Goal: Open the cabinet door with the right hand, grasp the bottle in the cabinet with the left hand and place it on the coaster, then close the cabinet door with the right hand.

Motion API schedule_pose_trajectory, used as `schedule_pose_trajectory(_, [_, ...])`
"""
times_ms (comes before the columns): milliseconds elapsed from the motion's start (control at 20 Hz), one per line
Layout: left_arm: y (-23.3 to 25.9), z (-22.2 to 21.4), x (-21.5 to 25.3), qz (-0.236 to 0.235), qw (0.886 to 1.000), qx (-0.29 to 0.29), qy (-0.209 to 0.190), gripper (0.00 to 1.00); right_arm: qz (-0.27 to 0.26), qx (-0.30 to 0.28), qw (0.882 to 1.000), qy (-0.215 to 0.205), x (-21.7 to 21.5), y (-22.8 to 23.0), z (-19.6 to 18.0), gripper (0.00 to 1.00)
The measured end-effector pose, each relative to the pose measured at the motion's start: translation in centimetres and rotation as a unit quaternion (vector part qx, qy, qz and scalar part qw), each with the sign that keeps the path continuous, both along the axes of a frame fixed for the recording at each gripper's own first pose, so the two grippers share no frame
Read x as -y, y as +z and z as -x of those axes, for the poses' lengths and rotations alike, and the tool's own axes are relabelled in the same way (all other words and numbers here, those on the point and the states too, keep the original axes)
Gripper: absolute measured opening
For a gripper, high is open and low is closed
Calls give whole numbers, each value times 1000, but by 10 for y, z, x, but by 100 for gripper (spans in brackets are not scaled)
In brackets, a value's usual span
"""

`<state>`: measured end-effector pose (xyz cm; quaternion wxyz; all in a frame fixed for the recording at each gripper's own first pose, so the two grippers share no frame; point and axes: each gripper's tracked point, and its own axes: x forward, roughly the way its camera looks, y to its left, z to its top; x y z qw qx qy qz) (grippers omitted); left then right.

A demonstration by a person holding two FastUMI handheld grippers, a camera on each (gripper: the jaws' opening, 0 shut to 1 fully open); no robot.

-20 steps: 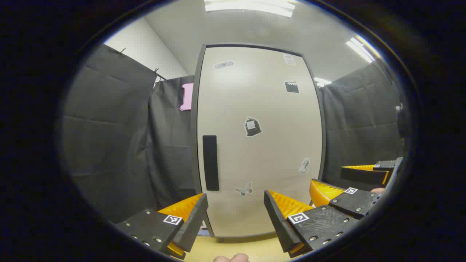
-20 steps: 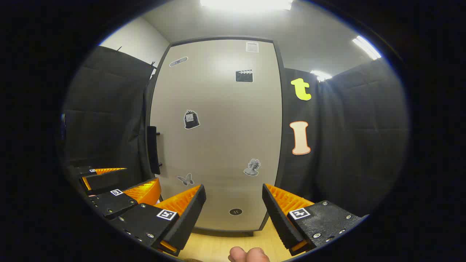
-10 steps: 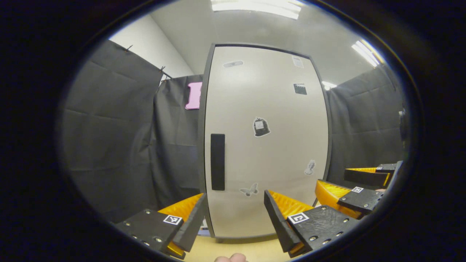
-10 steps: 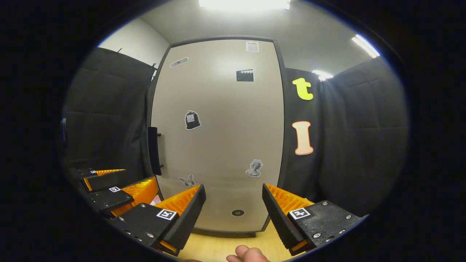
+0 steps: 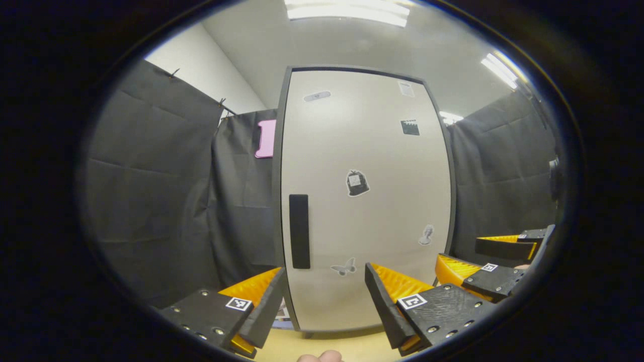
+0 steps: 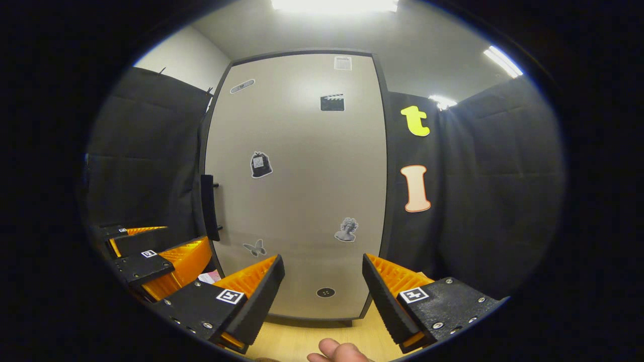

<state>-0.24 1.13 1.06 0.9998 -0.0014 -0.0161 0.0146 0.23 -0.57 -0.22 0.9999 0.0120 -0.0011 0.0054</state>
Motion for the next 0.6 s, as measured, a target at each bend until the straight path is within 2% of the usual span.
schedule_pose_trajectory(400, [2,5,-2,9,1000,1,7,94,12,-4,1000,3,0,-2,1,96])
schedule_pose_trajectory(450, [1,6,-3,9,1000,1,7,89,13,-5,1000,3,0,-2,1,96])
schedule_pose_trajectory(500, [2,7,-3,9,1000,0,6,89,12,-5,1000,4,0,-2,1,96])
schedule_pose_trajectory(550, [2,7,-1,7,1000,1,5,94,10,-6,1000,5,0,-2,0,96])
schedule_pose_trajectory(600, [3,7,-1,8,1000,2,4,89,10,-6,1000,6,1,-3,0,96])
